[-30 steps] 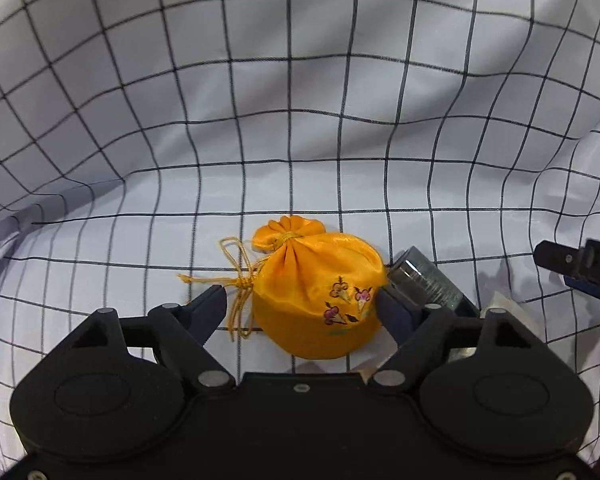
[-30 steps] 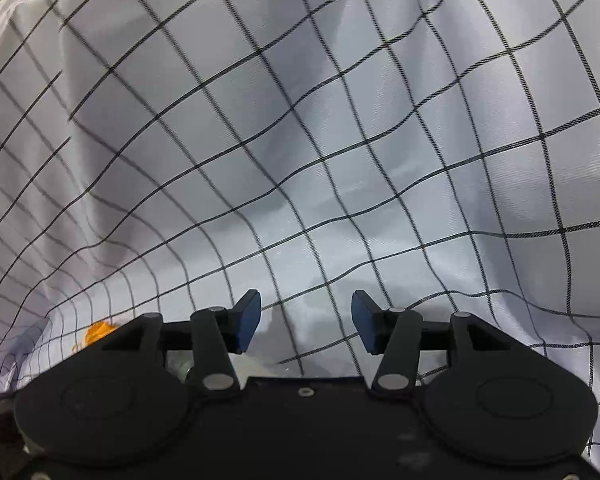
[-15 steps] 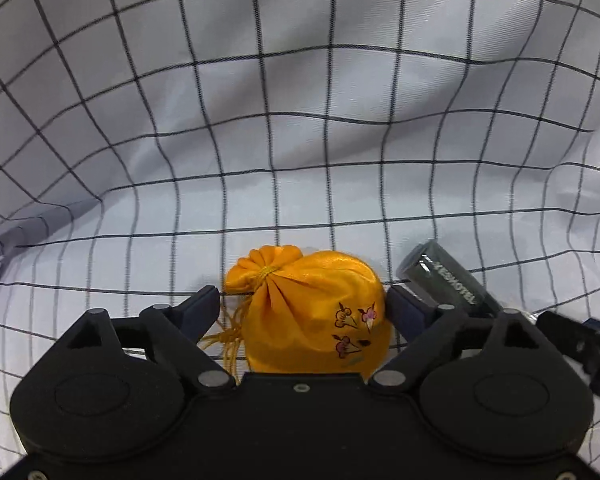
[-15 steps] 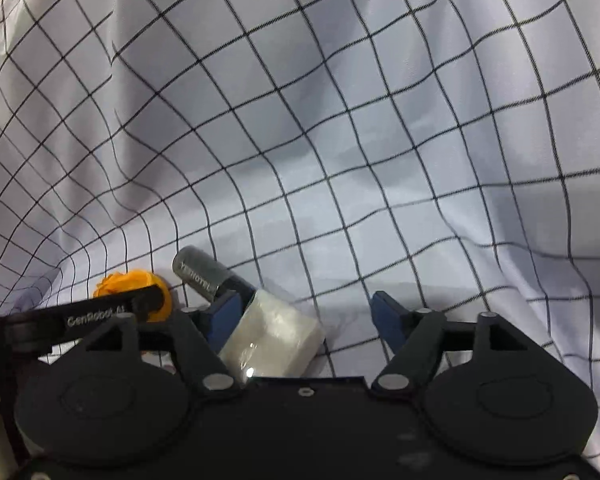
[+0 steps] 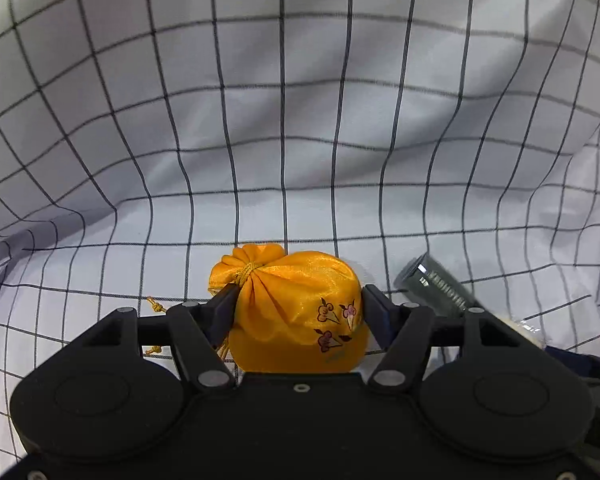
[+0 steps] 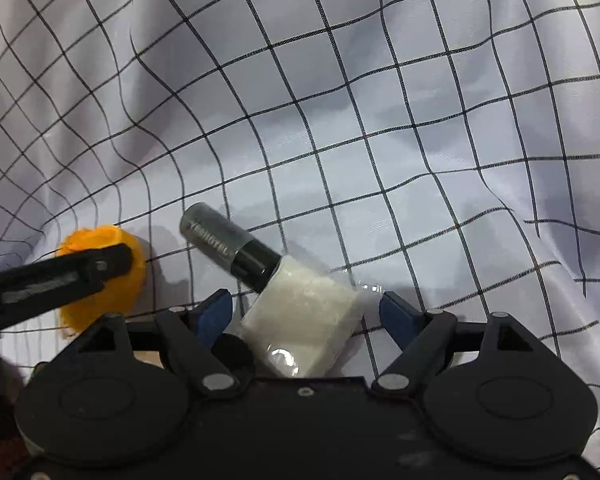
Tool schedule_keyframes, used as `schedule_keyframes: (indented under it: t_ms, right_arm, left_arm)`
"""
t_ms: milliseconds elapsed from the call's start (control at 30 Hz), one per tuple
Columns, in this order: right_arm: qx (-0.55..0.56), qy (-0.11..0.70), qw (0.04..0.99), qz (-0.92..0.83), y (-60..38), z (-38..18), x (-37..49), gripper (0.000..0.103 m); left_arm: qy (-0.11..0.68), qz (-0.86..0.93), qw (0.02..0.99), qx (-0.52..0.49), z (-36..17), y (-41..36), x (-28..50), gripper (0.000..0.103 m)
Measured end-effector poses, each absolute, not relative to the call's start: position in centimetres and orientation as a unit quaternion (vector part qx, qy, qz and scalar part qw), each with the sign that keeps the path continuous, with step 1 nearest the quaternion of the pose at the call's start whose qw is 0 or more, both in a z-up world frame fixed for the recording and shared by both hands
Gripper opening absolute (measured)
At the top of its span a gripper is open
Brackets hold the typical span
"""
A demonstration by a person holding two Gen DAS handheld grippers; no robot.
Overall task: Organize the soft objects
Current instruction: 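Grasp the orange pouch with the left tool while the right tool grasps the white packet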
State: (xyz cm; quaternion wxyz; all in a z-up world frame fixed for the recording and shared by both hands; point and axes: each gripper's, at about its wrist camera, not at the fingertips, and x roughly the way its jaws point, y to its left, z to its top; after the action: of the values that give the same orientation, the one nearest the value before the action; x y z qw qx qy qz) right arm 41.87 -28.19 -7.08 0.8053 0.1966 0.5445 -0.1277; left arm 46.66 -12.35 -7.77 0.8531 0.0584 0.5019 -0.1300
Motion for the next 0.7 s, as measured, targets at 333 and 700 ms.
schedule_keyframes:
  t_ms: [333,700]
  right_arm:
    - [0.183,0.544,0.809,-0.124,-28.2,-7.1,42.3,0.042]
    - [0.169,0.47,0.847,-0.183,-31.4,-2.0,38.8,0.042]
  left_arm:
    - [0.488,-0.142,0.86,0.033,-6.1,-11.1,43.9,0.062]
    - [0.47,-0.198,0.86,0.02,-1.7,-12.2,38.9,0.062]
